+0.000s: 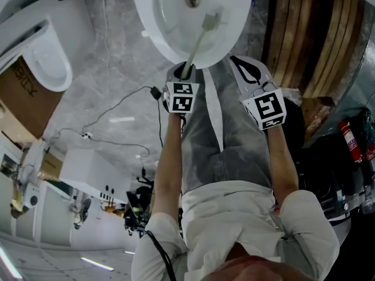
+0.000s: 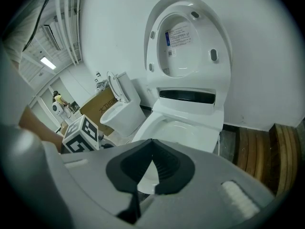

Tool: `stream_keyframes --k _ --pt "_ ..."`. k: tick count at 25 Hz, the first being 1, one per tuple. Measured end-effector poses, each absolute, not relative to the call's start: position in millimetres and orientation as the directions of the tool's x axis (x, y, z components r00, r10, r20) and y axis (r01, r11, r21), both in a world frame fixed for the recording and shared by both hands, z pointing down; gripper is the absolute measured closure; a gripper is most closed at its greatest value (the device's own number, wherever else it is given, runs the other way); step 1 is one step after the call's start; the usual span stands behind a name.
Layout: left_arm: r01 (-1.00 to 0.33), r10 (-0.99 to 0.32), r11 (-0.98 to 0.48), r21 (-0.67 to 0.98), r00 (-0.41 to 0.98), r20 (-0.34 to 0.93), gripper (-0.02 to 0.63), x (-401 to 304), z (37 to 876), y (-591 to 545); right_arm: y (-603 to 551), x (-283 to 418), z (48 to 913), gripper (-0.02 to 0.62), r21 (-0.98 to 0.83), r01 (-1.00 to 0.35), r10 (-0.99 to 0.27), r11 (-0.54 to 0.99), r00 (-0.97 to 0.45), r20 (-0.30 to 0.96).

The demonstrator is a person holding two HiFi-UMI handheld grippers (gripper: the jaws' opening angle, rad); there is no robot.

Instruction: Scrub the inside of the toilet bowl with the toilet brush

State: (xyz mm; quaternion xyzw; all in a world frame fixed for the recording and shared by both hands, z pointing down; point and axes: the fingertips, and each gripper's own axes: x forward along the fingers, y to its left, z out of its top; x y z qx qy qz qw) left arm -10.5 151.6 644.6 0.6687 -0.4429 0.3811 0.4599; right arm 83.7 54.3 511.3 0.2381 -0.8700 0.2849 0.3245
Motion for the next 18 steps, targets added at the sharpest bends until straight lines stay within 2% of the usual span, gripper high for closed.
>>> stream_keyframes --k 18 --pt "-0.894 -0.091 -0.398 0.205 0.261 0.961 0.500 -41.3 638.0 168.0 52.7 78.7 509.0 0.592 -0.363 -0.592 -0.222 0.720 -0.692 0.687"
